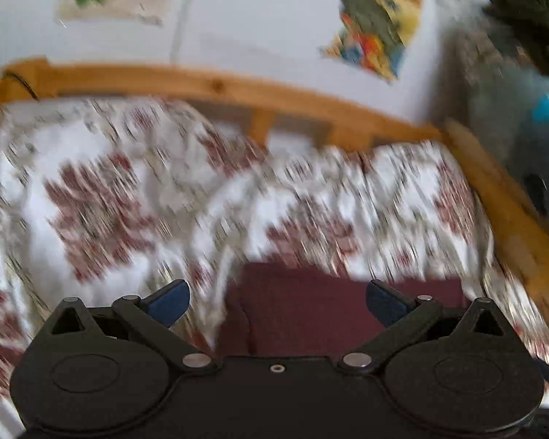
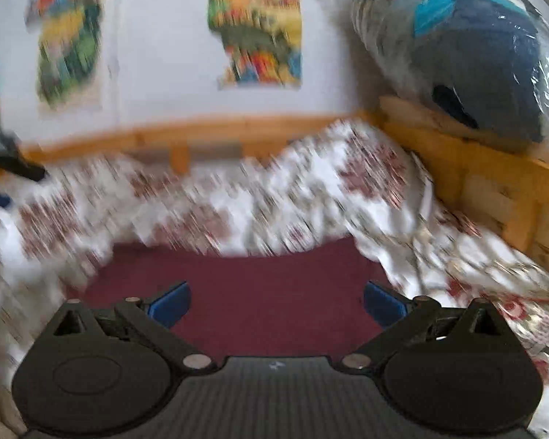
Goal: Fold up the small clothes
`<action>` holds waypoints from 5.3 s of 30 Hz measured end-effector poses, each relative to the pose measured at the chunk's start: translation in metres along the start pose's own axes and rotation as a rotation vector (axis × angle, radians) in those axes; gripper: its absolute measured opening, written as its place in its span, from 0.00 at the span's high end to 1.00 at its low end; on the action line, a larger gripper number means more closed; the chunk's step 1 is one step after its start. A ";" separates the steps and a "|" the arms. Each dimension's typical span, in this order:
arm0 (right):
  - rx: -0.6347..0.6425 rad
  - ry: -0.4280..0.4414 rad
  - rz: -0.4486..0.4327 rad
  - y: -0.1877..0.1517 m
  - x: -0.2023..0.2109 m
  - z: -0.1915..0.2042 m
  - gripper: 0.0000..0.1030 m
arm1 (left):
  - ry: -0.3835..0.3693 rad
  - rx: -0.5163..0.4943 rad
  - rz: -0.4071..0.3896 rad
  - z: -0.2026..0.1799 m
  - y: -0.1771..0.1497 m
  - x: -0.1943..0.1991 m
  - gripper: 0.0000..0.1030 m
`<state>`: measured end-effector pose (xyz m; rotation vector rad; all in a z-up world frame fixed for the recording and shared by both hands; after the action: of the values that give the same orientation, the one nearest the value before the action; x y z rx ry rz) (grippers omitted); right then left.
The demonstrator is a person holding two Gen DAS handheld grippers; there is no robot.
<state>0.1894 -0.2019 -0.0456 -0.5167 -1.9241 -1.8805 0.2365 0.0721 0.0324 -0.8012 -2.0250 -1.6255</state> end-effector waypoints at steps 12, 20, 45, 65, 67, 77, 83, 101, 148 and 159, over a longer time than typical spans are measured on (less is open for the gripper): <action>0.111 0.008 0.072 -0.018 -0.026 0.026 0.00 | -0.002 -0.031 0.111 0.005 -0.020 -0.091 0.01; 0.235 0.035 0.044 -0.021 -0.040 0.049 0.00 | -0.141 0.042 0.327 0.044 -0.012 -0.141 0.02; 0.232 0.017 0.207 -0.043 -0.092 0.055 0.00 | -0.069 0.080 0.556 0.047 -0.048 -0.142 0.22; 0.226 0.012 0.223 -0.044 -0.089 0.055 0.00 | 0.024 -0.096 0.501 0.015 -0.046 -0.119 0.52; 0.219 0.016 0.230 -0.043 -0.090 0.054 0.00 | 0.032 -0.068 0.508 0.018 -0.045 -0.120 0.57; 0.186 0.040 0.259 -0.035 -0.087 0.048 0.00 | 0.081 -0.089 0.483 0.009 -0.035 -0.110 0.83; 0.105 0.062 0.243 -0.022 -0.078 0.029 0.00 | 0.201 -0.343 0.485 -0.036 -0.028 -0.099 0.85; -0.412 0.023 -0.022 0.019 -0.020 -0.139 0.00 | -0.027 -0.451 0.383 -0.229 0.007 -0.083 0.90; -0.379 0.394 0.234 0.011 -0.147 -0.081 0.70 | -0.186 -0.759 0.114 -0.165 -0.130 -0.083 0.53; -0.283 0.283 0.036 0.033 -0.114 -0.088 0.93 | -0.329 -0.751 -0.006 -0.176 -0.137 -0.075 0.77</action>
<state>0.3064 -0.2877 -0.0758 -0.3410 -1.4715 -2.0887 0.1956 -0.1330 -0.0761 -1.3862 -1.5668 -2.4245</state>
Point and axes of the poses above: each gripper's, at about its wrist camera, not at the fingertips, and x roughly against the way its jaws point, z to its left, y to its top, the point moved 4 cm from there along -x, roughly the way its jaws point, and after that the axes turned 5 degrees about z, right-handed, at the moved point
